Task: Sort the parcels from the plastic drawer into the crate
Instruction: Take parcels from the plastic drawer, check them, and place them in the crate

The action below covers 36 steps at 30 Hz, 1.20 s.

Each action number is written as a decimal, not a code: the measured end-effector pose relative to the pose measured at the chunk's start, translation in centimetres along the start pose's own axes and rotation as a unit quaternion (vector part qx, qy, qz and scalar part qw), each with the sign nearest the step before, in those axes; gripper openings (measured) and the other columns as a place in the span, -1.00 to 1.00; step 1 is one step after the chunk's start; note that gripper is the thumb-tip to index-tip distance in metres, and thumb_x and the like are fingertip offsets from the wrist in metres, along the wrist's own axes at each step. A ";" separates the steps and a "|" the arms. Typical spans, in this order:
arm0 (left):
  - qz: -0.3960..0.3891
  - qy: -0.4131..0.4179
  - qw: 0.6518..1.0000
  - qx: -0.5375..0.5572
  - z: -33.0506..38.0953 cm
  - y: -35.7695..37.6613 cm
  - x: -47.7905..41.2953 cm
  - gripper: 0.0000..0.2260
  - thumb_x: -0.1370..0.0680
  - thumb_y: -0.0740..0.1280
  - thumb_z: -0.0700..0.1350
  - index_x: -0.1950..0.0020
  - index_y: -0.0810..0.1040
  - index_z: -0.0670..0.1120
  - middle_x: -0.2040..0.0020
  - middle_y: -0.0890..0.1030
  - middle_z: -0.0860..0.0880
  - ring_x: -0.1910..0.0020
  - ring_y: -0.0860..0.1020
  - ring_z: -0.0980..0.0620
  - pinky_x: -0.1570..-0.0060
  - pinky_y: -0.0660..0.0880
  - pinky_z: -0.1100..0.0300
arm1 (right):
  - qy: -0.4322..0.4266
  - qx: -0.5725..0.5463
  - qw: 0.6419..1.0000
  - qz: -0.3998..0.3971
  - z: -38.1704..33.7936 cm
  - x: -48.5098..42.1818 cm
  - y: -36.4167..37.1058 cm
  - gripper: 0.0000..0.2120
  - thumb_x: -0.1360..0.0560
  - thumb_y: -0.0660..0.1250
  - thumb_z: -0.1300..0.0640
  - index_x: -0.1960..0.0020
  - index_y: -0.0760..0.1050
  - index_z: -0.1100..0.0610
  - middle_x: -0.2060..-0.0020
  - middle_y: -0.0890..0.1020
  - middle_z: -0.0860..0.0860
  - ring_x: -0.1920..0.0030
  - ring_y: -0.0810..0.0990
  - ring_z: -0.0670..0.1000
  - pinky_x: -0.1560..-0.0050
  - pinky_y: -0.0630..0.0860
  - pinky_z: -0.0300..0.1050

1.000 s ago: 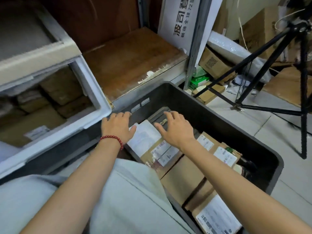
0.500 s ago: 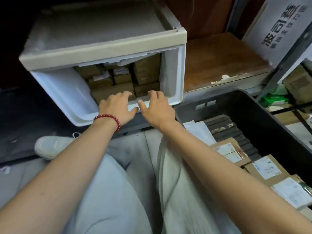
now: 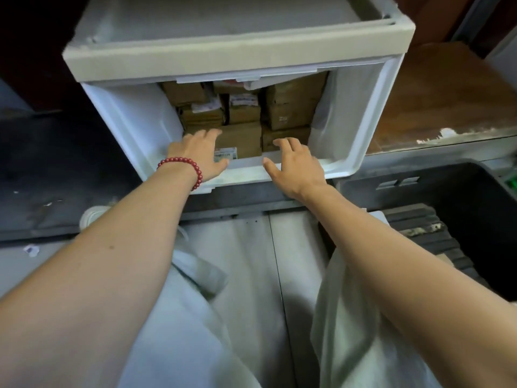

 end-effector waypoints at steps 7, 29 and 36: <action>-0.042 -0.004 0.998 -0.047 -2.7 2.6 -3.8 -0.39 -0.56 0.25 0.13 -0.54 0.11 0.02 -0.50 0.23 -0.12 -0.41 0.28 -0.20 -0.28 0.34 -0.13 | 0.015 0.009 0.999 -0.036 0.0 -5.3 3.8 -0.42 -0.60 0.12 -0.15 -0.50 0.17 0.14 -0.43 0.30 0.14 -0.40 0.30 0.17 -0.33 0.30 0.09; -0.018 -0.095 0.986 0.133 -7.8 8.4 -11.4 -0.18 -0.44 0.45 -0.02 -0.54 0.02 -0.06 -0.50 0.18 -0.14 -0.45 0.25 -0.17 -0.41 0.27 -0.04 | 0.086 -0.246 0.963 -0.068 1.5 -14.5 10.4 -0.17 -0.52 0.36 0.03 -0.57 -0.11 0.08 -0.53 0.14 0.08 -0.48 0.21 0.12 -0.45 0.18 -0.10; -0.033 -0.102 0.989 0.102 -7.5 9.2 -10.6 -0.19 -0.43 0.44 0.05 -0.53 0.04 -0.04 -0.50 0.10 -0.15 -0.47 0.16 -0.19 -0.40 0.27 -0.12 | 0.076 -0.189 0.975 -0.091 1.0 -13.8 10.0 -0.30 -0.55 0.30 0.07 -0.56 0.00 0.06 -0.49 0.17 0.13 -0.48 0.11 0.23 -0.44 0.21 0.00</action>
Point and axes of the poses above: each hand's wrist, its own x-axis away from the middle knuckle, its own y-axis out of the palm, z = x × y, the point moved 8 cm from there along -x, towards the middle knuckle
